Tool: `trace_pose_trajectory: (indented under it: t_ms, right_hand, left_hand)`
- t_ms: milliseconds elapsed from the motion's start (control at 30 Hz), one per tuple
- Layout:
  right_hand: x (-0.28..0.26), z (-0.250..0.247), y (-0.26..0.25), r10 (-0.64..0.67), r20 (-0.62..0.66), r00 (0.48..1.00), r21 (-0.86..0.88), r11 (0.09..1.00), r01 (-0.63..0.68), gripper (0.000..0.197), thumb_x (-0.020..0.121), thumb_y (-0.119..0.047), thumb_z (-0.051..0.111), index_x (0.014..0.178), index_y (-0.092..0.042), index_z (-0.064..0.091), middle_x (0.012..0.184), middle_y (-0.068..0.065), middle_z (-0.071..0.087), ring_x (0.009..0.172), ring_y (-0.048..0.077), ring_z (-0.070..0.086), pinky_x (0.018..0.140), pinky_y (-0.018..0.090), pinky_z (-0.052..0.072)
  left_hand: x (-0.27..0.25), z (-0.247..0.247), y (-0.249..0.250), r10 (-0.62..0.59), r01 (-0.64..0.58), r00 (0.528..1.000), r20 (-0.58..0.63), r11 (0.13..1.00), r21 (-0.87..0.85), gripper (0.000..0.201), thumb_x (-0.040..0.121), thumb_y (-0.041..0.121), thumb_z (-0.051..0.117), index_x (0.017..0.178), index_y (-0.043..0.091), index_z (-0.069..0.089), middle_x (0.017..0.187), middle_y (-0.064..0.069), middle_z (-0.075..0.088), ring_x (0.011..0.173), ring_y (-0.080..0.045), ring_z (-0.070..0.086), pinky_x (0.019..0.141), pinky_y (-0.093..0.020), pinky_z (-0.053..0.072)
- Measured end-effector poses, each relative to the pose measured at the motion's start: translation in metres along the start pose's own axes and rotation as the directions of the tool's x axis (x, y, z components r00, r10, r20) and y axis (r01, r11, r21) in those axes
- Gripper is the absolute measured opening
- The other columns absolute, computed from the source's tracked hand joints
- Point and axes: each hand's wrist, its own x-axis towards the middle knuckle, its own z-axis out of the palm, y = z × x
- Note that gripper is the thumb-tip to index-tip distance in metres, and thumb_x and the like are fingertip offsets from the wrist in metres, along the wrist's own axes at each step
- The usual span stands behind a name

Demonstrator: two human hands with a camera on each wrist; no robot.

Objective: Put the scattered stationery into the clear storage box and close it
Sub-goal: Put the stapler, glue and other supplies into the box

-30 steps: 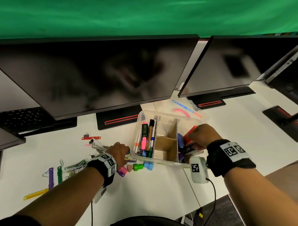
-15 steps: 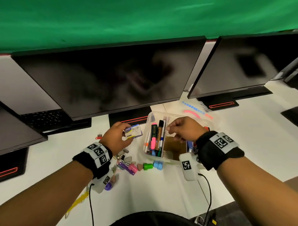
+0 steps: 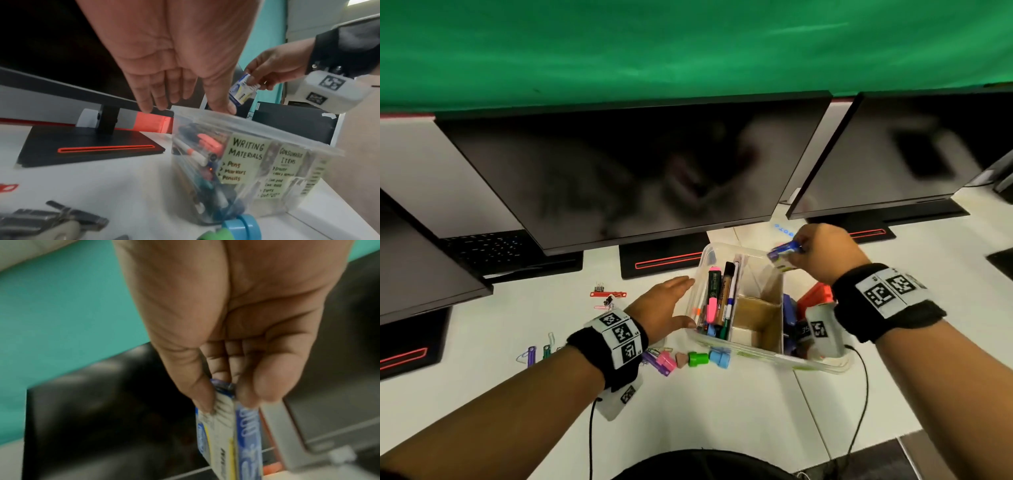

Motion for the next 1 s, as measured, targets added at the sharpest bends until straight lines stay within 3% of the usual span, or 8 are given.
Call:
trace_pose_trajectory:
  t_ms: [100, 233, 400, 567, 767, 900, 1000]
  right_hand:
    - [0.007, 0.002, 0.015, 0.038, 0.054, 0.998, -0.265, 0.964, -0.022, 0.024, 0.082, -0.022, 0.066, 0.101, -0.008, 0.064, 0.097, 0.012, 0.065, 0.086, 0.026, 0.059, 0.074, 0.031, 0.047]
    - [0.022, 0.033, 0.028, 0.095, 0.170, 0.981, -0.423, 0.906, -0.014, 0.026, 0.084, -0.020, 0.062, 0.107, -0.009, 0.062, 0.105, 0.012, 0.065, 0.097, 0.027, 0.061, 0.084, 0.032, 0.049]
    - [0.037, 0.058, 0.032, 0.142, 0.226, 0.964, -0.466, 0.884, -0.021, 0.030, 0.086, -0.012, 0.058, 0.115, -0.006, 0.057, 0.115, 0.013, 0.062, 0.107, 0.028, 0.060, 0.091, 0.033, 0.048]
    - [0.043, 0.073, 0.033, 0.163, 0.233, 0.959, -0.445, 0.894, -0.044, 0.025, 0.086, -0.010, 0.060, 0.110, -0.004, 0.059, 0.112, 0.015, 0.063, 0.105, 0.029, 0.060, 0.093, 0.035, 0.047]
    - [0.046, 0.069, 0.031, 0.182, 0.231, 0.956, -0.451, 0.891, -0.061, 0.029, 0.088, -0.013, 0.057, 0.115, -0.006, 0.061, 0.118, 0.013, 0.063, 0.110, 0.028, 0.060, 0.093, 0.031, 0.047]
    - [0.043, 0.068, 0.034, 0.189, 0.218, 0.957, -0.427, 0.901, -0.080, 0.028, 0.087, -0.015, 0.059, 0.113, -0.007, 0.063, 0.112, 0.013, 0.066, 0.104, 0.027, 0.062, 0.090, 0.031, 0.049]
    - [0.039, 0.057, 0.022, 0.195, 0.206, 0.959, -0.373, 0.922, -0.107, 0.030, 0.088, -0.017, 0.058, 0.116, -0.007, 0.062, 0.119, 0.013, 0.063, 0.109, 0.028, 0.059, 0.096, 0.034, 0.049]
  left_hand:
    - [0.002, 0.000, 0.001, 0.007, -0.010, 0.997, 0.079, 0.999, 0.034, 0.081, 0.088, 0.038, 0.059, 0.150, 0.022, 0.010, 0.159, 0.005, 0.012, 0.146, -0.015, 0.019, 0.117, -0.029, 0.020]
    - [0.004, -0.002, 0.005, 0.001, -0.005, 0.991, 0.133, 1.000, 0.031, 0.079, 0.090, 0.034, 0.057, 0.151, 0.020, 0.009, 0.159, 0.003, 0.012, 0.145, -0.015, 0.020, 0.117, -0.029, 0.020]
    - [0.003, -0.002, 0.006, -0.019, 0.018, 0.989, 0.146, 1.000, 0.007, 0.078, 0.090, 0.034, 0.057, 0.151, 0.022, 0.008, 0.159, 0.005, 0.014, 0.145, -0.015, 0.022, 0.116, -0.031, 0.023]
    - [-0.001, -0.002, 0.007, -0.036, 0.043, 0.989, 0.145, 0.998, -0.043, 0.077, 0.091, 0.032, 0.056, 0.151, 0.023, 0.009, 0.158, 0.005, 0.017, 0.144, -0.015, 0.023, 0.116, -0.032, 0.024]
    - [0.000, 0.000, 0.005, -0.058, 0.070, 0.988, 0.145, 0.995, -0.075, 0.077, 0.091, 0.032, 0.057, 0.150, 0.025, 0.009, 0.157, 0.005, 0.020, 0.144, -0.017, 0.026, 0.115, -0.034, 0.027]
    - [-0.001, 0.000, 0.005, -0.058, 0.069, 0.988, 0.142, 0.995, -0.078, 0.076, 0.091, 0.032, 0.057, 0.150, 0.025, 0.009, 0.157, 0.003, 0.021, 0.143, -0.018, 0.027, 0.114, -0.034, 0.028]
    - [0.000, 0.000, 0.004, -0.046, 0.059, 0.989, 0.139, 0.995, -0.085, 0.076, 0.091, 0.032, 0.057, 0.150, 0.024, 0.010, 0.157, 0.002, 0.022, 0.143, -0.019, 0.028, 0.114, -0.034, 0.028]
